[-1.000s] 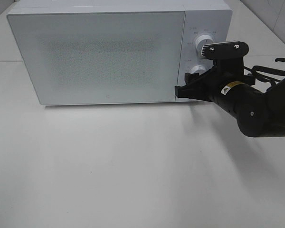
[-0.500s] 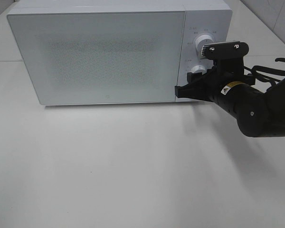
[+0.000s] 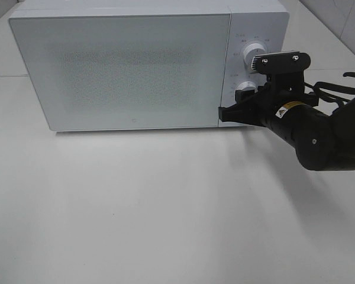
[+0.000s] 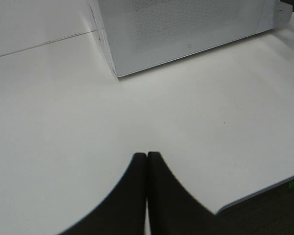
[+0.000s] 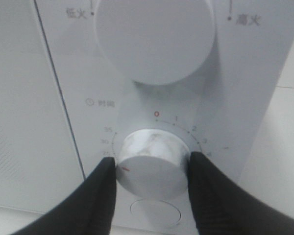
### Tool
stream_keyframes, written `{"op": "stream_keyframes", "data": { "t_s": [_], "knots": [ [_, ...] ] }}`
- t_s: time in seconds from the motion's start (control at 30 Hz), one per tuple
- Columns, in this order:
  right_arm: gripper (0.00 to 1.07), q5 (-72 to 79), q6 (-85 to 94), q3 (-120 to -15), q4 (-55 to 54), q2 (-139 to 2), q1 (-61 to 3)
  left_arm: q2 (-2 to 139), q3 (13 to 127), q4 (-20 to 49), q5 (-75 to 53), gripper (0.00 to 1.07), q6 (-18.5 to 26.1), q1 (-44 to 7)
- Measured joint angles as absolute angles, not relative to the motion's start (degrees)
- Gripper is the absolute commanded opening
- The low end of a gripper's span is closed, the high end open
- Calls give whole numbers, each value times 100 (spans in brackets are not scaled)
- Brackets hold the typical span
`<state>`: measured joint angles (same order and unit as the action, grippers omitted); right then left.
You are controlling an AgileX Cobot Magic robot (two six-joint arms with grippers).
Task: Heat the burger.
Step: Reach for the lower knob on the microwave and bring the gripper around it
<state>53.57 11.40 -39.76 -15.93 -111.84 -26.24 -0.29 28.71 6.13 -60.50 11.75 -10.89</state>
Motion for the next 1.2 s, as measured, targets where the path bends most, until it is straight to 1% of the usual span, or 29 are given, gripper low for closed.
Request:
{"op": "stream_keyframes", "data": {
  "t_s": [0.23, 0.47, 0.5, 0.53, 0.57, 0.67, 0.7, 0.73, 0.77, 0.8, 0.87, 0.9, 0.93, 1.03, 1.07, 1.1, 1.2],
  "knots": [
    [0, 5357, 768, -3976, -1587, -11184, -2624, -29, 2871, 613, -6050, 0, 1175, -1089],
    [0, 5357, -407, -3976, -1581, -11184, -2624, -29, 2871, 613, -6050, 0, 1175, -1089],
    [0, 5357, -854, -3976, -1581, -11184, -2624, -29, 2871, 613, -6050, 0, 1175, -1089],
    [0, 5357, -854, -3976, -1581, -11184, -2624, -29, 2871, 613, -6050, 0, 1175, -1089],
    [0, 5357, -1473, -3976, -1581, -11184, -2624, -29, 2871, 613, -6050, 0, 1175, -1089],
    [0, 5357, -1713, -3976, -1581, -11184, -2624, -29, 2871, 613, -6050, 0, 1175, -1089],
    [0, 5357, -2320, -3976, -1581, -11184, -2624, -29, 2871, 613, -6050, 0, 1175, -1089],
    [0, 5357, -2320, -3976, -1581, -11184, -2624, -29, 2871, 613, -6050, 0, 1175, -1089],
    [0, 5363, -3203, -3976, -1541, -11184, -2624, -29, 2871, 613, -6050, 0, 1175, -1089],
    [0, 5363, -3203, -3976, -1541, -11184, -2624, -29, 2871, 613, -6050, 0, 1175, -1089],
    [0, 5397, -3999, -3976, -1473, -11190, -2624, -29, 2871, 613, -6050, 0, 1175, -1089],
    [0, 5397, -3999, -3976, -1473, -11190, -2624, -29, 2871, 613, -6050, 0, 1175, -1089],
    [0, 5403, -4664, -3971, -1421, -11201, -2624, -29, 2871, 613, -6050, 0, 1175, -1089],
    [0, 5426, -4910, -3971, -1404, -11201, -2624, -29, 2871, 613, -6050, 0, 1175, -1089],
    [0, 5489, -5775, -3959, -1324, -11219, -2624, -29, 2871, 613, -6050, 0, 1175, -1089],
    [0, 5489, -5775, -3959, -1324, -11219, -2624, -29, 2871, 613, -6050, 0, 1175, -1089],
    [0, 5655, -6652, -3942, -1261, -11259, -2624, -29, 2871, 613, -6050, 0, 1175, -1089]
  ]
}}
